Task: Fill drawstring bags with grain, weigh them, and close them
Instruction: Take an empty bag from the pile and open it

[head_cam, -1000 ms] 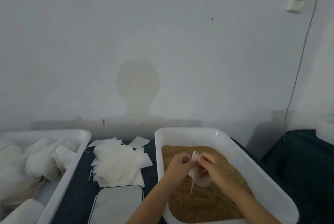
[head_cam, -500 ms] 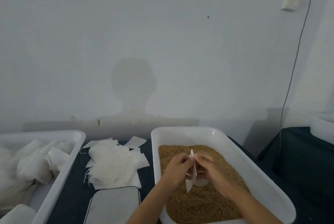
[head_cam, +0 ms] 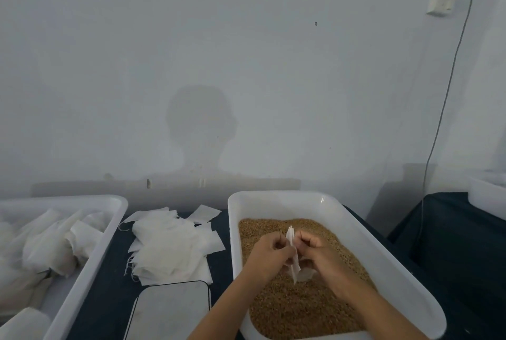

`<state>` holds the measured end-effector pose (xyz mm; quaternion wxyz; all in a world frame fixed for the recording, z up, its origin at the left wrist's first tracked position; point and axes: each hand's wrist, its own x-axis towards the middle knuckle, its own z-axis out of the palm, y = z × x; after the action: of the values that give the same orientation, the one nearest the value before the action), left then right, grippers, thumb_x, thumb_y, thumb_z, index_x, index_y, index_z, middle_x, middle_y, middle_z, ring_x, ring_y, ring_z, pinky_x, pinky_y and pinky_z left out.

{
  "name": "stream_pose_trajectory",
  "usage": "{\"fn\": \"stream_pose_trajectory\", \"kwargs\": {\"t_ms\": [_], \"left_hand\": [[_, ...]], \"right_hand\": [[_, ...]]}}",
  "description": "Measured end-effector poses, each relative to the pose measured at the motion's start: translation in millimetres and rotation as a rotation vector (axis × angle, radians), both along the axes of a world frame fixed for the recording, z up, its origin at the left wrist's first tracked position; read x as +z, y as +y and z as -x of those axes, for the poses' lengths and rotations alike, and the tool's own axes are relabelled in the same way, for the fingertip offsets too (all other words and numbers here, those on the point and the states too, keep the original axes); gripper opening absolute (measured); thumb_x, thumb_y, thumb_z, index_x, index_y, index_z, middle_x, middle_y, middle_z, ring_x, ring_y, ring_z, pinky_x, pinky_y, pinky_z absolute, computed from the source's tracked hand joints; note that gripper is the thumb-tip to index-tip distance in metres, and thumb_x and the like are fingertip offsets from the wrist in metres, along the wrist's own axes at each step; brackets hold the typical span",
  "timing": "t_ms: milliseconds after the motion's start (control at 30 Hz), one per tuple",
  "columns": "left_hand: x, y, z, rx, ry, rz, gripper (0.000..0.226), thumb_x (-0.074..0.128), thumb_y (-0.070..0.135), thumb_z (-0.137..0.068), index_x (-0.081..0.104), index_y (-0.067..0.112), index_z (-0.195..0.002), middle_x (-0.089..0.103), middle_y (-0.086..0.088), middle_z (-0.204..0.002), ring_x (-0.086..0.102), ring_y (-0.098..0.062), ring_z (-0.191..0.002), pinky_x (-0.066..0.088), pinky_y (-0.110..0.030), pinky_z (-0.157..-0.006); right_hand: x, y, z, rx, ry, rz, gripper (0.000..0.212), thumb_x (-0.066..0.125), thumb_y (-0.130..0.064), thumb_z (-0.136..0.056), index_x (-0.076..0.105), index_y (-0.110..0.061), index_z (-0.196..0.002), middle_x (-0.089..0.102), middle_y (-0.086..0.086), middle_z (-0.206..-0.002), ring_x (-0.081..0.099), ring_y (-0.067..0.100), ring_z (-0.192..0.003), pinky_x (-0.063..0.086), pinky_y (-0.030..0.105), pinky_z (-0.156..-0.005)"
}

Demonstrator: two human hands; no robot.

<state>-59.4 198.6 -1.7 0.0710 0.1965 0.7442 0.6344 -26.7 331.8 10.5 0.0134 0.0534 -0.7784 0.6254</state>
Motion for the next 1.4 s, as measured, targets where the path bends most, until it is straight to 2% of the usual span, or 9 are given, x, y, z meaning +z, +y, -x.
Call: {"fn": "stream_pose_trajectory", "kwargs": {"t_ms": [167, 333, 667, 767, 900, 1000, 1200, 1300, 1400], "left_hand": [[-2, -1, -1, 0.118, 0.063, 0.076, 0.022, 0.056, 0.006, -0.084, 0.043, 0.015, -0.07, 0.051, -0.003, -0.07, 0.059, -0.023, -0.067, 0.053, -0.037, -0.068], [-3, 0, -4, 0.228, 0.402, 0.273, 0.022, 0.047, 0.002, -0.087, 0.044, 0.023, -0.081, 0.043, 0.007, -0.066, 0.04, -0.007, -0.057, 0.032, -0.015, -0.052], [-10, 7, -10, 0.17, 0.602, 0.69, 0.037, 0.041, 0.043, -0.094, 0.062, 0.012, -0.093, 0.043, 0.001, -0.105, 0.039, -0.013, -0.101, 0.04, -0.023, -0.086], [-6, 3, -11, 0.289, 0.726, 0.576, 0.021, 0.047, 0.025, -0.092, 0.062, 0.01, -0.09, 0.037, 0.004, -0.115, 0.033, -0.008, -0.101, 0.034, -0.017, -0.09], [-3, 1, -13, 0.307, 0.785, 0.624, 0.022, 0.044, 0.022, -0.092, 0.062, 0.01, -0.098, 0.039, 0.005, -0.119, 0.032, -0.008, -0.101, 0.033, -0.019, -0.095], [-3, 3, -12, 0.296, 0.687, 0.694, 0.021, 0.039, 0.019, -0.094, 0.056, 0.014, -0.105, 0.049, 0.004, -0.113, 0.037, -0.008, -0.099, 0.035, -0.021, -0.09], [-1, 1, -11, 0.405, 0.542, 0.672, 0.016, 0.039, 0.014, -0.098, 0.043, 0.017, -0.113, 0.056, 0.004, -0.103, 0.044, -0.009, -0.09, 0.035, -0.019, -0.07], [1, 0, -10, 0.485, 0.565, 0.685, 0.023, 0.036, 0.014, -0.1, 0.045, 0.017, -0.121, 0.055, 0.003, -0.116, 0.047, -0.013, -0.104, 0.036, -0.022, -0.085], [3, -3, -10, 0.61, 0.569, 0.724, 0.025, 0.036, 0.016, -0.099, 0.044, 0.019, -0.122, 0.051, 0.002, -0.12, 0.044, -0.016, -0.111, 0.032, -0.026, -0.091]], "right_hand": [[-3, 2, 2, -0.121, 0.031, -0.159, 0.029, 0.045, -0.012, -0.098, 0.052, -0.01, -0.07, 0.056, 0.001, -0.063, 0.055, 0.012, -0.058, 0.046, 0.026, -0.061], [-10, 4, 7, -0.248, 0.081, -0.305, 0.028, 0.049, -0.008, -0.094, 0.054, -0.003, -0.067, 0.052, 0.005, -0.056, 0.049, 0.007, -0.043, 0.045, 0.02, -0.048], [-11, 9, 7, -0.29, 0.052, -0.277, 0.031, 0.05, -0.007, -0.092, 0.055, -0.006, -0.061, 0.053, -0.002, -0.05, 0.047, 0.009, -0.042, 0.041, 0.022, -0.044], [-16, 13, 9, -0.378, 0.002, -0.391, 0.03, 0.044, -0.013, -0.098, 0.055, -0.01, -0.07, 0.057, 0.002, -0.063, 0.05, 0.013, -0.055, 0.048, 0.031, -0.056], [-19, 36, 7, -0.324, -0.265, -0.976, 0.025, 0.054, -0.03, -0.094, 0.049, -0.013, -0.112, 0.059, 0.0, -0.102, 0.046, 0.007, -0.073, 0.044, 0.024, -0.069], [-19, 42, 5, -0.248, -0.37, -1.113, 0.017, 0.058, -0.035, -0.091, 0.048, -0.023, -0.099, 0.047, -0.011, -0.08, 0.044, 0.003, -0.069, 0.031, 0.016, -0.057], [-6, 38, 4, -0.237, -0.204, -1.364, 0.022, 0.049, -0.015, -0.094, 0.041, -0.024, -0.075, 0.048, -0.008, -0.086, 0.052, 0.015, -0.091, 0.036, 0.039, -0.101], [13, 48, 1, -0.202, -0.087, -1.422, 0.016, 0.05, -0.012, -0.094, 0.041, -0.024, -0.09, 0.052, -0.009, -0.086, 0.053, 0.013, -0.082, 0.046, 0.025, -0.081], [41, 63, -6, -0.067, -0.007, -1.511, 0.03, 0.055, -0.015, -0.092, 0.037, -0.035, -0.079, 0.052, -0.012, -0.085, 0.052, 0.009, -0.077, 0.031, 0.011, -0.055]]}}
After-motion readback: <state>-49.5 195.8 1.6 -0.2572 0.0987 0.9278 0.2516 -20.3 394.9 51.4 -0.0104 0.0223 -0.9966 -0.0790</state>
